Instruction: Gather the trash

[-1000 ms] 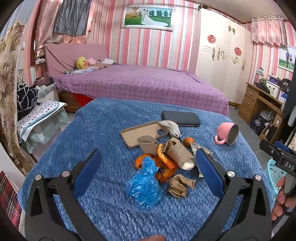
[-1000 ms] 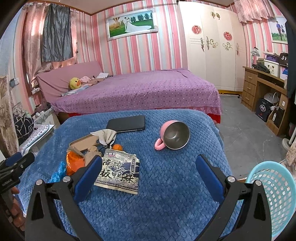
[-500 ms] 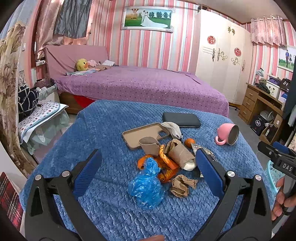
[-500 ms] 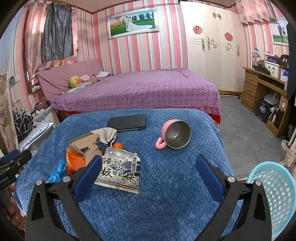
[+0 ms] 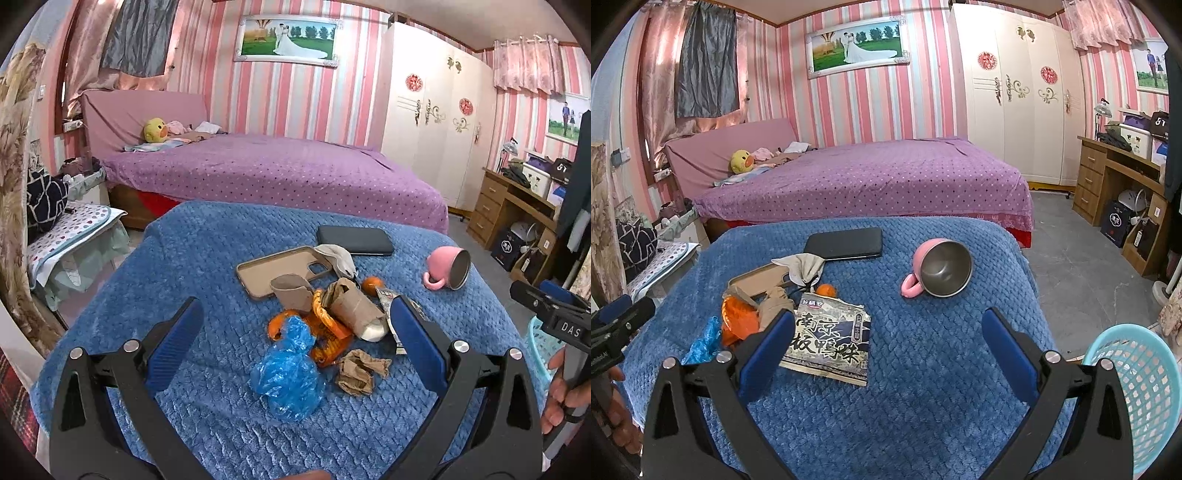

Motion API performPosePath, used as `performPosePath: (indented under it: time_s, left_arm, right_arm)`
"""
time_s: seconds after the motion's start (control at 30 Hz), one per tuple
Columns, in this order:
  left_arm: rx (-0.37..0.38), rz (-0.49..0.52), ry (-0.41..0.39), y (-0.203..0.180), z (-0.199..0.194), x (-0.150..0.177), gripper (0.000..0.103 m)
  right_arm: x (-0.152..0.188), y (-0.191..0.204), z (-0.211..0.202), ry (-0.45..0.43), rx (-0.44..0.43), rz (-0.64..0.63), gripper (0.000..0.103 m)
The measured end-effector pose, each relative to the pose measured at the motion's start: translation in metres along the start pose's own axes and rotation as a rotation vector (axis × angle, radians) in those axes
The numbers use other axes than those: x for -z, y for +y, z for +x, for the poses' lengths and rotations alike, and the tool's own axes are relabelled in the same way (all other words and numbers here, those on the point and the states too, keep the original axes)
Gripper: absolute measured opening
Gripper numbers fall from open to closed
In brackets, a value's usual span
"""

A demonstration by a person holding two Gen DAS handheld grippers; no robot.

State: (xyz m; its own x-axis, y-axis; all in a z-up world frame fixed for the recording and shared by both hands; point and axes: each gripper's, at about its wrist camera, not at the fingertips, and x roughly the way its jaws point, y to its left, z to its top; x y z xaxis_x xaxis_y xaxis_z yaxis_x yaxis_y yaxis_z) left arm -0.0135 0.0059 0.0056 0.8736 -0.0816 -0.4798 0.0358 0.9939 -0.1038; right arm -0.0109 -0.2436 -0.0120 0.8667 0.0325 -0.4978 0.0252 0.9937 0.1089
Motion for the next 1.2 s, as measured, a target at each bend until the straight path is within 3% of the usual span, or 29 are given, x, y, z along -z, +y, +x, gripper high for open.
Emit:
performPosePath:
  time_s: [0.27,0.4,0.8,0.87,0.97,1.03,1.2]
  left_arm:
    - [-0.030,-0.008,0.044,0.011,0.017,0.004,0.098]
    - [-0.008,0.004,0.060,0.014,0.029,0.009,0.098]
    - [-0.025,0.092,0.230,0.003,0.073,0.047,0.096]
    - [-0.010,0.091,0.273,0.005,0.082,0.053,0.086]
    - [0.008,0.090,0.316,0.006,0.094,0.057,0.062]
    - [0.022,0.098,0.346,0.007,0.101,0.059,0.036]
    - [0.000,0.059,0.285,0.019,0.086,0.044,0.031]
  right_arm:
    - [0.002,0.003,0.005,0.004,0.012,-0.007,0.099]
    - [0.003,0.000,0.008,0.012,0.005,0.001,0.099]
    - [0.008,-0.006,0.017,0.046,-0.001,-0.003,0.099]
    - [0.008,-0.005,0.017,0.048,-0.003,-0.004,0.099]
    - [0.011,-0.002,0.019,0.058,-0.013,-0.005,0.099]
    - [0.013,0.003,0.022,0.068,-0.020,-0.015,0.099]
    - [0.025,0.037,0.032,0.093,-0.082,-0.089,0.099]
